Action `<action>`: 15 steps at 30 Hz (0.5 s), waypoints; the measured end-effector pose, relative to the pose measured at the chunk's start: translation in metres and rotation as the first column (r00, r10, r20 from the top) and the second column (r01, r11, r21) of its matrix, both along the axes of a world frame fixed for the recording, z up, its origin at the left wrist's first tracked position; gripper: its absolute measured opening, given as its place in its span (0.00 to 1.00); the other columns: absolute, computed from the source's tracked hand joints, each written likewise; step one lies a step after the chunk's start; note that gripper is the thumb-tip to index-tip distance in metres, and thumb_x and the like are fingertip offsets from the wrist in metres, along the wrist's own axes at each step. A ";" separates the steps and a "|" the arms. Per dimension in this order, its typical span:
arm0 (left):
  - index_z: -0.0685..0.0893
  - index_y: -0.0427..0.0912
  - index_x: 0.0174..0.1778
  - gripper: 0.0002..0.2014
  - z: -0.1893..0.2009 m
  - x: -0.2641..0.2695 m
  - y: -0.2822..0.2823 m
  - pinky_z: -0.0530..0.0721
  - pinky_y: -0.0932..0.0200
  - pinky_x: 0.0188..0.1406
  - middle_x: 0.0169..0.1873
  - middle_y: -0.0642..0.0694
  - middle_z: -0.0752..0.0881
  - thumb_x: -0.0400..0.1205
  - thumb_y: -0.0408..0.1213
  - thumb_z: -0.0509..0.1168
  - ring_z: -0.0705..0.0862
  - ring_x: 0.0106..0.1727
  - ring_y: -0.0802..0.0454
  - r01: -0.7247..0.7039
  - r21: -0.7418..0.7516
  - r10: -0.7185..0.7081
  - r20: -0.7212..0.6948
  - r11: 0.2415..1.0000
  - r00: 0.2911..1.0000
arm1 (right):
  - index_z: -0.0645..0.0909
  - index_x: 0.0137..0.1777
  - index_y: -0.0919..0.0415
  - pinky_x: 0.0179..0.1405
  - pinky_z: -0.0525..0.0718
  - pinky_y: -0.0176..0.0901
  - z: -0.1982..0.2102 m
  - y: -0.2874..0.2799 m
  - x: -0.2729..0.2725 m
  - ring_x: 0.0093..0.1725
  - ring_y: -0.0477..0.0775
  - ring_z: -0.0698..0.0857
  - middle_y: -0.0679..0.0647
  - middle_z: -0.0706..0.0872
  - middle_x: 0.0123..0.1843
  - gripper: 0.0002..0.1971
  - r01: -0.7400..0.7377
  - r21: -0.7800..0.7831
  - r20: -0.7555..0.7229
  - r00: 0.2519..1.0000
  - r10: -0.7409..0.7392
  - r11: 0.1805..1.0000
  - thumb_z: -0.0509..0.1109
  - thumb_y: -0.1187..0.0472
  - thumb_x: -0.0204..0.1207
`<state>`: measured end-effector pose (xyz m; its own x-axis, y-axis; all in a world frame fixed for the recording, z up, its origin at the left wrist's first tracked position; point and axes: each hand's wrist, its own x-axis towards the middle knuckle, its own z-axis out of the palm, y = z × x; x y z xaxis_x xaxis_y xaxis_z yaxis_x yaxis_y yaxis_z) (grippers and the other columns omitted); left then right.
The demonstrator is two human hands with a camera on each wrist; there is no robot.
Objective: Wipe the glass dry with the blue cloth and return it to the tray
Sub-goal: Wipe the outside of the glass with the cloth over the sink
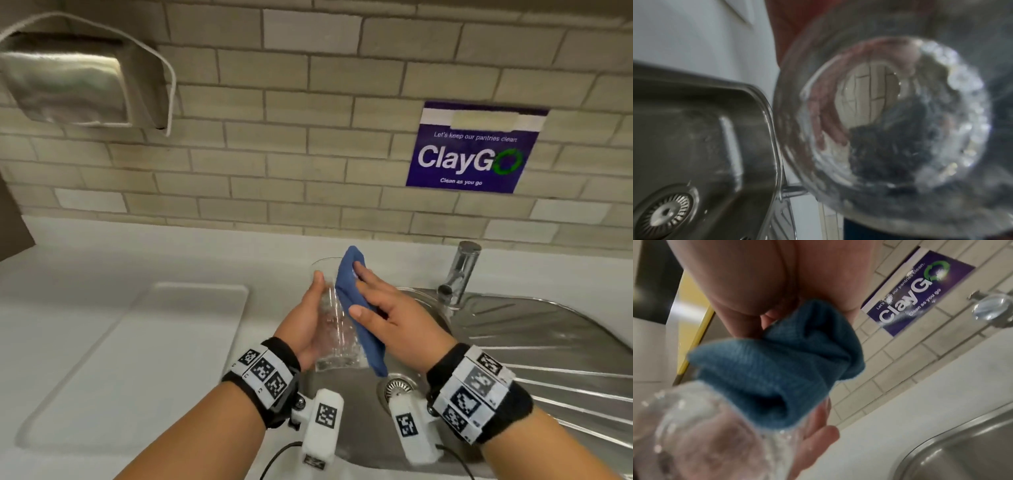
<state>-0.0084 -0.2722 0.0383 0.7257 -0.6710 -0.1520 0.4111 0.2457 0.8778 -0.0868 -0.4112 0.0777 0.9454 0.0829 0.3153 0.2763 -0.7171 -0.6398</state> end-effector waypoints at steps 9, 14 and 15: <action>0.82 0.44 0.72 0.33 -0.005 0.002 -0.030 0.83 0.41 0.68 0.63 0.38 0.90 0.81 0.65 0.55 0.88 0.64 0.42 -0.059 0.036 0.057 0.058 0.998 0.997 | 0.58 0.77 0.53 0.80 0.53 0.36 0.003 -0.016 -0.005 0.78 0.39 0.52 0.41 0.55 0.77 0.24 0.033 -0.254 -0.014 0.999 -0.038 0.967 0.55 0.54 0.82; 0.87 0.43 0.63 0.26 -0.004 0.006 -0.038 0.91 0.51 0.50 0.54 0.36 0.92 0.87 0.58 0.54 0.93 0.50 0.47 -0.028 0.007 0.028 0.060 1.000 0.998 | 0.62 0.76 0.56 0.73 0.54 0.28 0.012 -0.021 0.007 0.77 0.42 0.57 0.44 0.61 0.77 0.23 0.094 -0.220 0.006 0.995 -0.096 0.971 0.58 0.61 0.82; 0.88 0.43 0.59 0.23 -0.005 0.011 -0.038 0.90 0.58 0.43 0.52 0.37 0.92 0.87 0.55 0.54 0.93 0.46 0.51 -0.048 0.004 0.047 0.084 0.999 0.995 | 0.62 0.76 0.57 0.74 0.50 0.26 0.006 -0.016 0.002 0.76 0.39 0.51 0.41 0.57 0.75 0.23 0.018 -0.288 -0.024 0.999 -0.026 0.957 0.58 0.62 0.81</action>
<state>0.0021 -0.3100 0.0331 0.7670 -0.6348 -0.0932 0.3243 0.2583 0.9100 -0.0845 -0.4274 0.0841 0.9559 0.1452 0.2552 0.2435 -0.8777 -0.4127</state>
